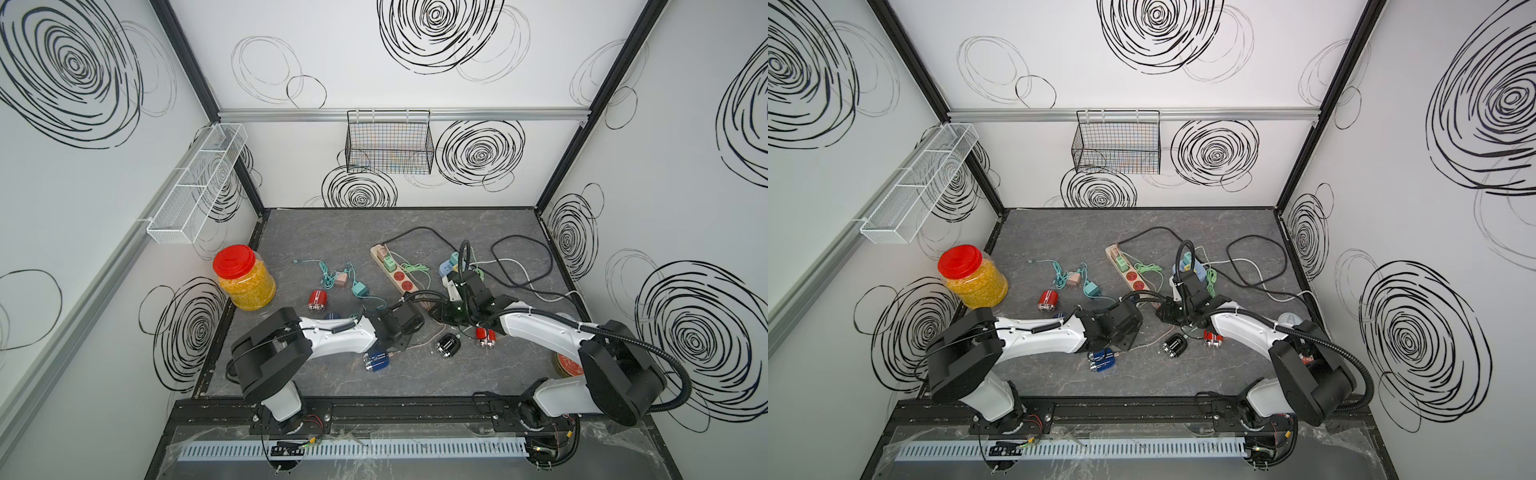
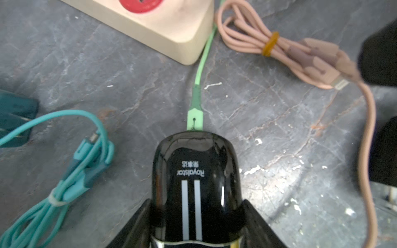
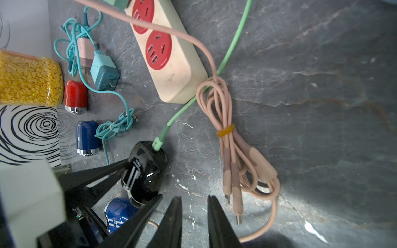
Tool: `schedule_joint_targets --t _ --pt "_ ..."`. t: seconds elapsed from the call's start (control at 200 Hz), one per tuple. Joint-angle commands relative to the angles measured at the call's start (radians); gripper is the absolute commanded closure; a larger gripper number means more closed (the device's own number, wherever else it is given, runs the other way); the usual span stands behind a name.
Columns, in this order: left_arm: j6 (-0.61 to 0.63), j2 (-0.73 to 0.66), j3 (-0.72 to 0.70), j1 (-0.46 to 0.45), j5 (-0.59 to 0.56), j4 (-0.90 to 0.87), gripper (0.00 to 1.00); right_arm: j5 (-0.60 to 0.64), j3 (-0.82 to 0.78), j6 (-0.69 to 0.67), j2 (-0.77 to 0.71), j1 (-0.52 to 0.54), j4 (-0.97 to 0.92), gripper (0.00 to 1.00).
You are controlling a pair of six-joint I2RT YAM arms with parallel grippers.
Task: Unplug the electric shaver
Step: Pick up the electric shaver from the center of the board, then remove the charging cable from the electric shaver.
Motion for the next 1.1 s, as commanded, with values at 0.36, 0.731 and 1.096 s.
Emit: schedule_joint_targets --t 0.36,0.731,1.096 --pt "0.029 -0.317 -0.226 0.165 0.241 0.141 0.63 0.014 0.114 0.191 0.097 0.147 0.205 0.58" --pt "0.042 -0.434 -0.274 0.121 0.226 0.115 0.60 -0.030 0.130 0.337 0.227 0.228 0.355 0.58" --pt "0.038 -0.461 -0.292 0.105 0.191 0.086 0.60 -0.001 0.102 0.371 0.227 0.223 0.377 0.61"
